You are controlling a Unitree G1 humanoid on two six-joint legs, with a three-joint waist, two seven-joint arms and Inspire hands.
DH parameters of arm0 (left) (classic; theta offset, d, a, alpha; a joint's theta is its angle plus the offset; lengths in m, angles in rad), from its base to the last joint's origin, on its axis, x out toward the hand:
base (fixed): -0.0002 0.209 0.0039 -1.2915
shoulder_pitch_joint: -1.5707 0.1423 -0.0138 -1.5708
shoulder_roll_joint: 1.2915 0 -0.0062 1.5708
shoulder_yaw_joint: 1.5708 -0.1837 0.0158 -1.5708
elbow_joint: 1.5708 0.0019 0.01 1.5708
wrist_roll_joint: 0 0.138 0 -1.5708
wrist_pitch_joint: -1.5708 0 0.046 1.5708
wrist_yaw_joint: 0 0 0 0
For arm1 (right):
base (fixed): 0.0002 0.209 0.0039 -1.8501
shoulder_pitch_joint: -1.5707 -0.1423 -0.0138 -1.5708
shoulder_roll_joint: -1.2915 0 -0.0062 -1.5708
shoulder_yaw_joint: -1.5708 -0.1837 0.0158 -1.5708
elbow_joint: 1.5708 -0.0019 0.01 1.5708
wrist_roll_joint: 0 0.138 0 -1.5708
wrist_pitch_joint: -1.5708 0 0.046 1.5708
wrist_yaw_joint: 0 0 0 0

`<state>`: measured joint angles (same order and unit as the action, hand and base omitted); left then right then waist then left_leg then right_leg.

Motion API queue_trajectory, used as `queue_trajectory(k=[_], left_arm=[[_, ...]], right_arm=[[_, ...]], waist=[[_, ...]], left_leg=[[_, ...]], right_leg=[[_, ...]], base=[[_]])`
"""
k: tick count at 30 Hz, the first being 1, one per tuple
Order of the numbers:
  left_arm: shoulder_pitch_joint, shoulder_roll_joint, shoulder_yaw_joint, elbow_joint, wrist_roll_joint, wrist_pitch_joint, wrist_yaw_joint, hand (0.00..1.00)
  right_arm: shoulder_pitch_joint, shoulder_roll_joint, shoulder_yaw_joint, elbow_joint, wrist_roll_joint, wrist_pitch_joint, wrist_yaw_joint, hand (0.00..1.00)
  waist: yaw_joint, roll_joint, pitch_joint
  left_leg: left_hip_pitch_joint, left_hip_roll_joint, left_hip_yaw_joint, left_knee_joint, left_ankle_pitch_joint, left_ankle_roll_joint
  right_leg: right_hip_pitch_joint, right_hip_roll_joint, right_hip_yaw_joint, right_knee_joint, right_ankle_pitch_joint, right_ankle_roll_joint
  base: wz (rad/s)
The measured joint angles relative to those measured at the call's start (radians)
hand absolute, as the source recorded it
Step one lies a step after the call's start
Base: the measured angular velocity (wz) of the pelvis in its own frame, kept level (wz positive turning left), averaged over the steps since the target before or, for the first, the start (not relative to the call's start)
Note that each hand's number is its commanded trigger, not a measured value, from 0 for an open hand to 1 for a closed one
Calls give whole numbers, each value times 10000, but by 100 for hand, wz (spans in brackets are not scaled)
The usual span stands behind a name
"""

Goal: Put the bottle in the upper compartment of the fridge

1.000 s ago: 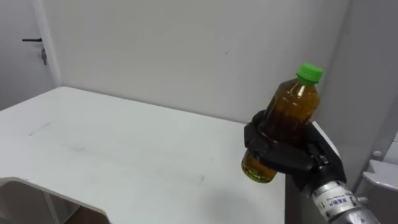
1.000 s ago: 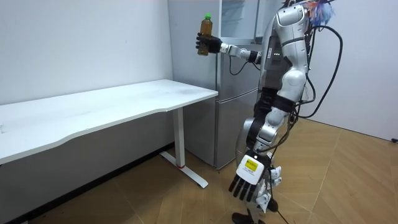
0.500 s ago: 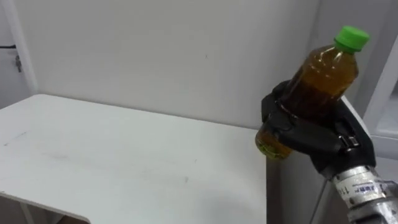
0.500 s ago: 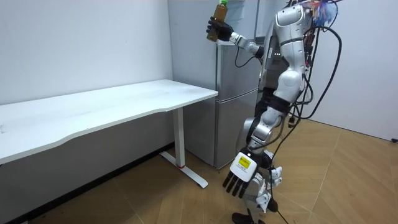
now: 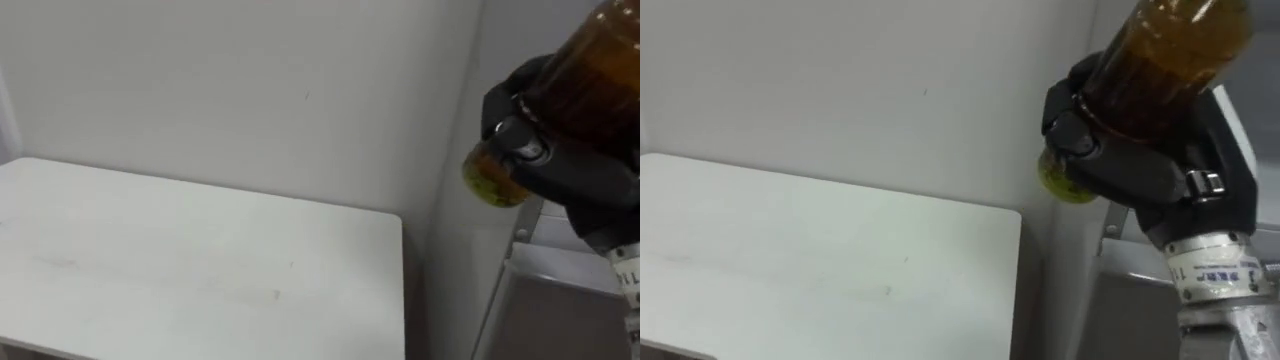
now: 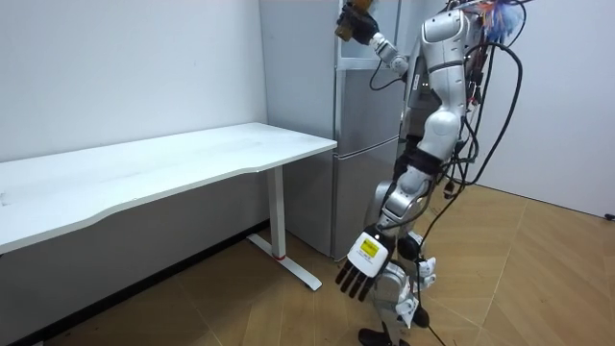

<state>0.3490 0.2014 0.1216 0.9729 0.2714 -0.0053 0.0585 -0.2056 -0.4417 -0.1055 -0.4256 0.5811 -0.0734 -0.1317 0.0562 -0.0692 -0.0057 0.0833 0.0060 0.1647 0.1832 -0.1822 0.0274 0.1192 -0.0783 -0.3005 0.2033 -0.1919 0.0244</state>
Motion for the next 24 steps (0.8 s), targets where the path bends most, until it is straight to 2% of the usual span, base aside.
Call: queue_trajectory(k=[10, 17, 24], left_arm=[[44, -89, 89, 2, -4, 0, -1, 0], [97, -121, 405, -26, -36, 2, -16, 0], [171, -158, 406, -25, -62, 2, 20, 0]], right_arm=[[658, 0, -386, -205, -427, 4, -221, 100], [975, 0, -972, -240, -445, 22, -700, 100], [975, -5, -1347, 7, -605, 18, -1212, 100]], waist=[[-237, -2, -4], [-560, 16, -33], [-771, 118, 5]], left_leg=[[-49, 101, 209, -8, -54, -56], [-189, 132, 266, 117, -103, -77], [-162, 183, 396, 152, -149, -78]], right_leg=[[-177, 85, 166, 5, 23, -38], [-244, 109, 221, 4, 25, -40], [-232, 135, 230, 9, 38, -64]], base=[[-8], [-2], [-3]])
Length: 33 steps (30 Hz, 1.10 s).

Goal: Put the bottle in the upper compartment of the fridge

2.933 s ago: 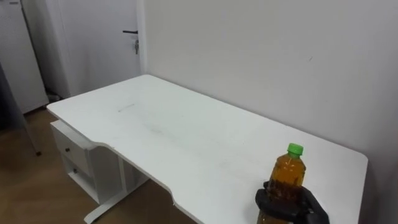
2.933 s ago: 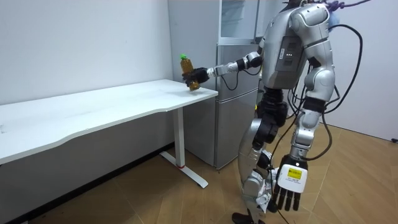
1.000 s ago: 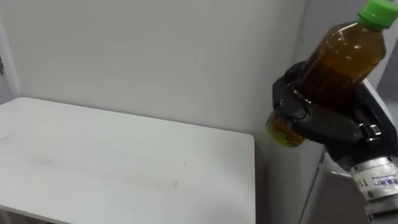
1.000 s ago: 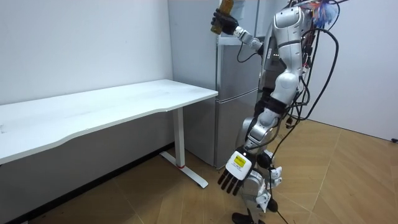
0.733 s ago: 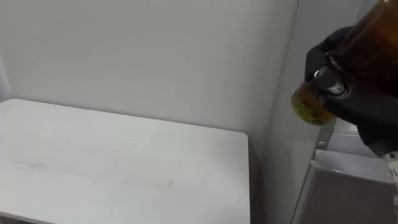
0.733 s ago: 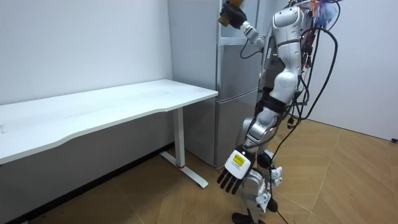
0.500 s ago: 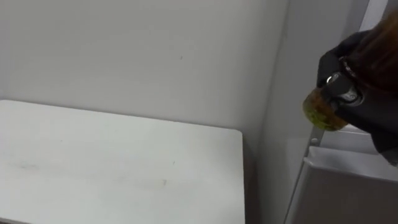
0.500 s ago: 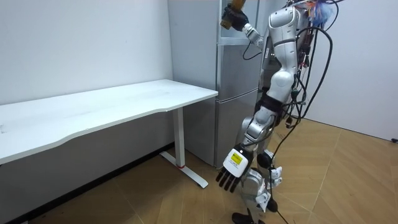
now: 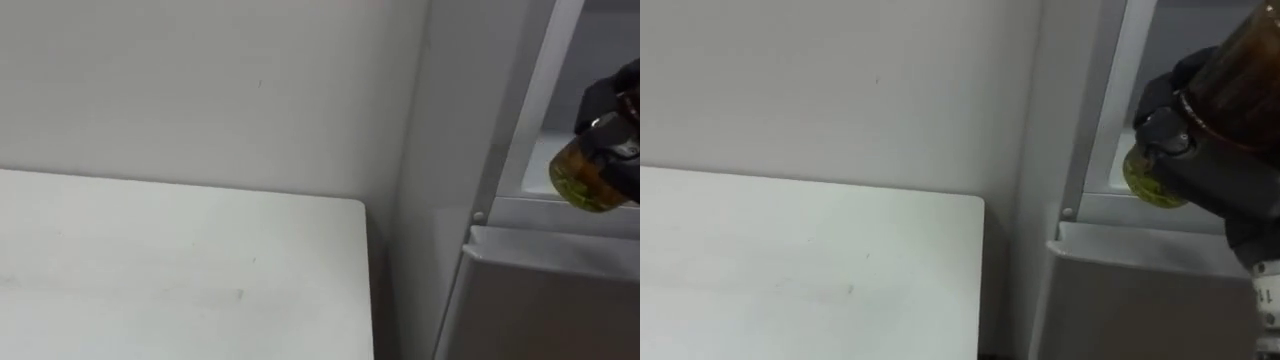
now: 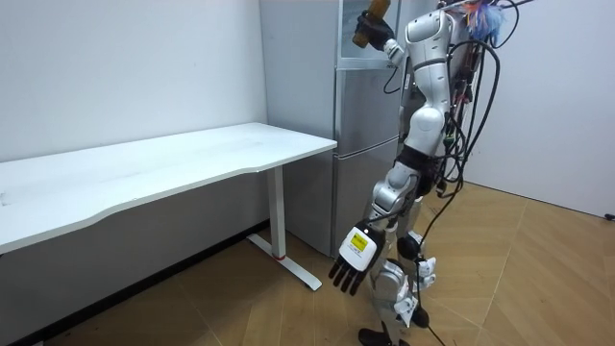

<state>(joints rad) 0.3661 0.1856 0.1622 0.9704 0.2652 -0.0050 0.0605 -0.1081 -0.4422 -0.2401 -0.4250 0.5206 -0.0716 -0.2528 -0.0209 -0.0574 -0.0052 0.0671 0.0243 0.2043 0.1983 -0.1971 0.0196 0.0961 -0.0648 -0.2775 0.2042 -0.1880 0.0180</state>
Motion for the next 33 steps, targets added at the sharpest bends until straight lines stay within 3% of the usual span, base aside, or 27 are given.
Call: queue_trajectory(k=[11, 20, 33], left_arm=[[11, -58, 22, 7, -4, 0, -42, 0], [23, -57, 111, 22, -5, 0, 34, 0], [-3, -53, 330, 227, -8, 7, -4, 0]], right_arm=[[-12, -11, -457, 1599, -20, 77, -534, 100], [-119, -243, -463, 2710, 419, 231, -988, 100], [-1709, -510, -445, 3808, 675, 294, -1148, 100]], waist=[[31, -124, 41], [124, -490, 53], [321, -405, 81]], left_leg=[[109, 43, 143, -6, -27, -10], [108, 37, 125, -10, -29, -8], [66, 17, 26, -57, -31, -4]], right_leg=[[-97, 2, 19, 187, 30, -47], [-83, 0, -1, 184, 30, -47], [-60, -18, -82, 167, 29, -46]], base=[[-8], [0], [1]])
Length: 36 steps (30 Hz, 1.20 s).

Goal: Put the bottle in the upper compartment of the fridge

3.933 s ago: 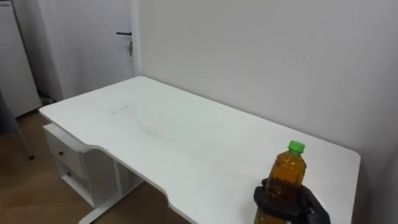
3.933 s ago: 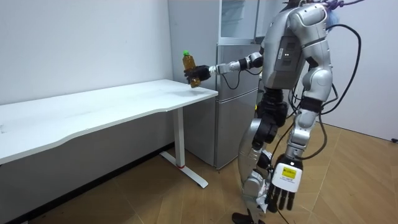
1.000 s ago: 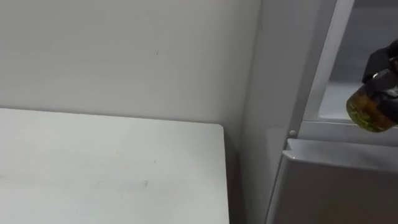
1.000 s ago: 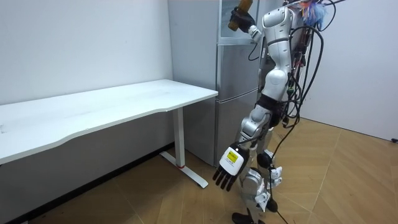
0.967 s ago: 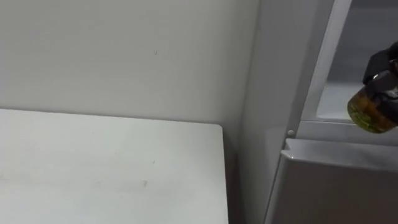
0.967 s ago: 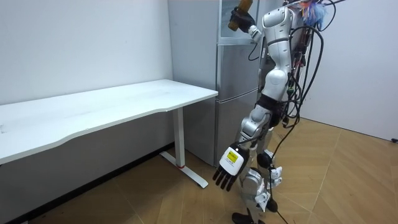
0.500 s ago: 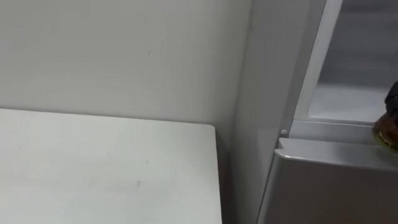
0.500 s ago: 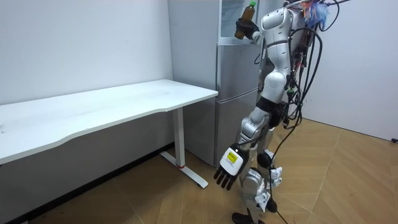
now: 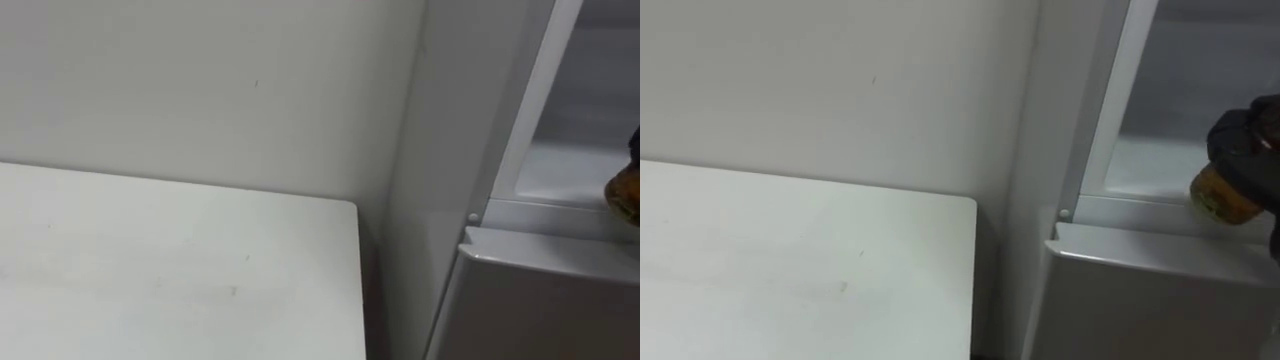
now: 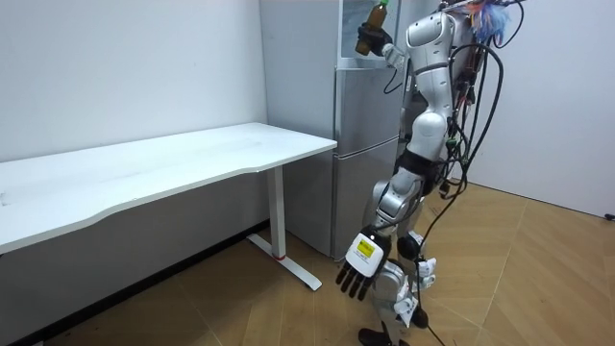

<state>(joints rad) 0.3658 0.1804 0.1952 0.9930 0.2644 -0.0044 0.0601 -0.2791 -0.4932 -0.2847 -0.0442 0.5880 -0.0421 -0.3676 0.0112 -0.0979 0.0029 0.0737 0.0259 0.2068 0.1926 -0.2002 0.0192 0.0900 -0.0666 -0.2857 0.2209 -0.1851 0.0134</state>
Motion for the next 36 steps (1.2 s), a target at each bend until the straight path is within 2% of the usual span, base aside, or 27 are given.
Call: queue_trajectory(k=[7, 11, 14, 18, 22, 30, 35, 36], left_arm=[[-35, 26, 18, -3, 21, 58, -178, 0], [-36, 148, 7, 3, 12, 211, -353, 0], [-33, 233, 1, 20, 14, 243, -411, 0], [-20, 295, 0, 75, 15, 417, -498, 0], [32, 296, -6, 83, 20, 422, -498, 0], [59, 320, -3, -94, 46, 522, -546, 0], [58, 334, 15, -147, 2, 665, -554, 0], [90, 340, -6, -148, 0, 672, -520, 0]], right_arm=[[-972, -155, 82, 1586, 206, 11, 89, 100], [-1366, -484, 368, 2070, 272, 52, 49, 100], [-1536, -640, 604, 2275, 333, 146, 32, 100], [-1725, -641, 689, 2310, 451, 308, -28, 100], [-1734, -643, 718, 2334, 510, 355, -239, 100], [-2323, -1123, 1301, 3577, 748, 325, -154, 100], [-2535, -1299, 1384, 4375, 755, 337, 408, 100], [-2627, -1400, 1501, 4691, 755, 317, 538, 100]], waist=[[64, 2, -3], [141, -9, -5], [182, -34, -14], [230, -64, -29], [341, -64, -29], [679, -104, -24], [723, -263, -117], [747, -301, -108]], left_leg=[[-14, -14, -25, -24, 3, 2], [-42, -15, -104, 33, 4, 0], [-52, -25, -212, 66, 5, 0], [-78, -35, -336, 106, 5, 1], [-66, -44, -471, 128, 6, 0], [-128, -40, -534, 124, 5, -1], [-271, -52, -730, 300, 2, 0], [-244, -47, -739, 312, 3, 0]], right_leg=[[4, -20, -135, -3, -1, 1], [10, -16, -220, -4, -2, 3], [51, -22, -286, -7, -5, 7], [90, -32, -411, -22, -5, 8], [138, -32, -471, -21, -5, 9], [146, -25, -506, -27, -8, 10], [155, -69, -995, -28, -10, 11], [221, -70, -1033, -26, -10, 10]], base=[[1], [3], [9], [9], [9], [0], [10], [16]])
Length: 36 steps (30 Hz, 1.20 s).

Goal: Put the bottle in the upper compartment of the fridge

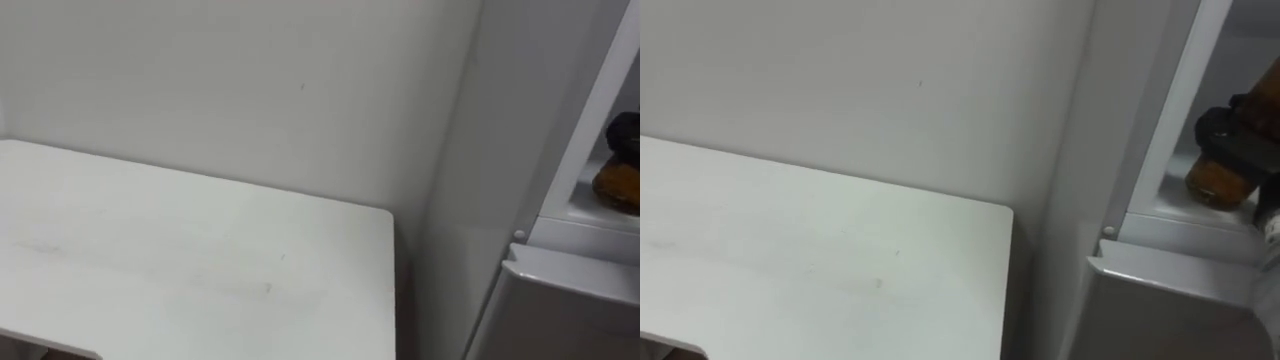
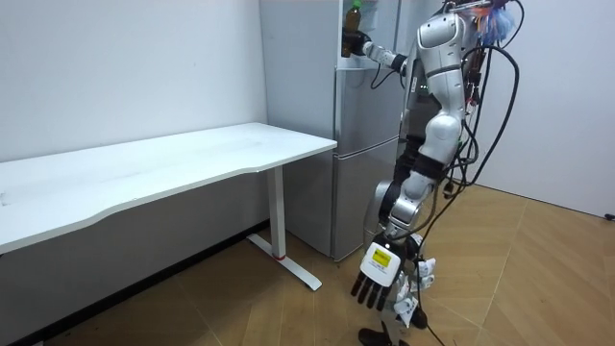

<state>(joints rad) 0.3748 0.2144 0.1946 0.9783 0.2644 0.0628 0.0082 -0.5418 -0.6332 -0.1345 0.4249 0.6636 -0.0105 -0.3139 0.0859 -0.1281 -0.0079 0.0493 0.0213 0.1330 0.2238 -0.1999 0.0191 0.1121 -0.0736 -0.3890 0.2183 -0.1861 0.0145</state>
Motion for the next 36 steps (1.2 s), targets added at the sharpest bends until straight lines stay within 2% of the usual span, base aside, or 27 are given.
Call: queue_trajectory(k=[2, 4, 6, 10, 12, 13, 17, 23, 27, 36], left_arm=[[95, 13, -3, -25, 1, 8, 26, 0], [134, 23, 2, -41, 2, 28, 46, 0], [159, 32, 22, -35, 4, 79, 27, 0], [337, 87, 21, -31, 2, 217, -22, 0], [442, 113, 21, -26, 2, 265, -58, 0], [449, 113, 20, -26, 3, 271, -73, 0], [447, 155, 20, -26, -2, 421, -116, 0], [489, 169, 21, -150, 1, 627, -97, 0], [547, 182, 21, -155, 0, 657, 28, 0], [562, 357, 23, -234, -2, 697, 105, 0]], right_arm=[[-224, -144, 163, 634, -20, 1, 262, 100], [-346, -359, 353, 1126, -140, 3, 413, 100], [-558, -453, 349, 1770, -414, -30, 618, 100], [-758, -561, 348, 2531, -417, -182, 697, 98], [-768, -659, 365, 2837, -463, -276, 851, 61], [-768, -683, 386, 2887, -477, -303, 880, 0], [-767, -801, 537, 3140, -811, -446, 1063, 0], [-762, -799, 555, 3387, -876, -417, 1113, 0], [-720, -805, 538, 3530, -1127, -404, 1147, 0], [-648, -856, 633, 3550, -1642, -423, 1438, 0]], waist=[[5, 12, 43], [93, -38, 46], [250, -29, 59], [323, -16, 62], [424, -3, 66], [463, 3, 67], [555, 26, 57], [613, 66, 37], [624, 150, -11], [625, 187, -28]], left_leg=[[66, 15, -9, -2, -11, 0], [87, 29, -30, 9, -35, -8], [41, 43, -78, 148, -88, -3], [26, 20, -182, 256, -113, 4], [24, 20, -270, 351, -147, -2], [22, 23, -273, 360, -154, -7], [-44, 27, -380, 448, -181, -21], [-48, 21, -438, 447, -179, -22], [-41, 29, -425, 447, -177, -25], [-14, 36, -391, 455, -177, -25]], right_leg=[[104, 2, -89, -2, 0, 0], [160, 7, -131, -2, 0, 0], [228, 8, -252, -42, 0, 0], [348, 15, -285, -153, 4, -4], [400, 30, -291, -154, 4, -4], [400, 34, -300, -156, 4, -4], [412, 49, -414, -169, 4, -3], [464, 41, -533, -164, 3, -3], [465, 47, -533, -165, 3, -3], [491, 55, -512, -175, 4, -3]], base=[[10], [7], [7], [7], [5], [0], [6], [3], [0], [0]])
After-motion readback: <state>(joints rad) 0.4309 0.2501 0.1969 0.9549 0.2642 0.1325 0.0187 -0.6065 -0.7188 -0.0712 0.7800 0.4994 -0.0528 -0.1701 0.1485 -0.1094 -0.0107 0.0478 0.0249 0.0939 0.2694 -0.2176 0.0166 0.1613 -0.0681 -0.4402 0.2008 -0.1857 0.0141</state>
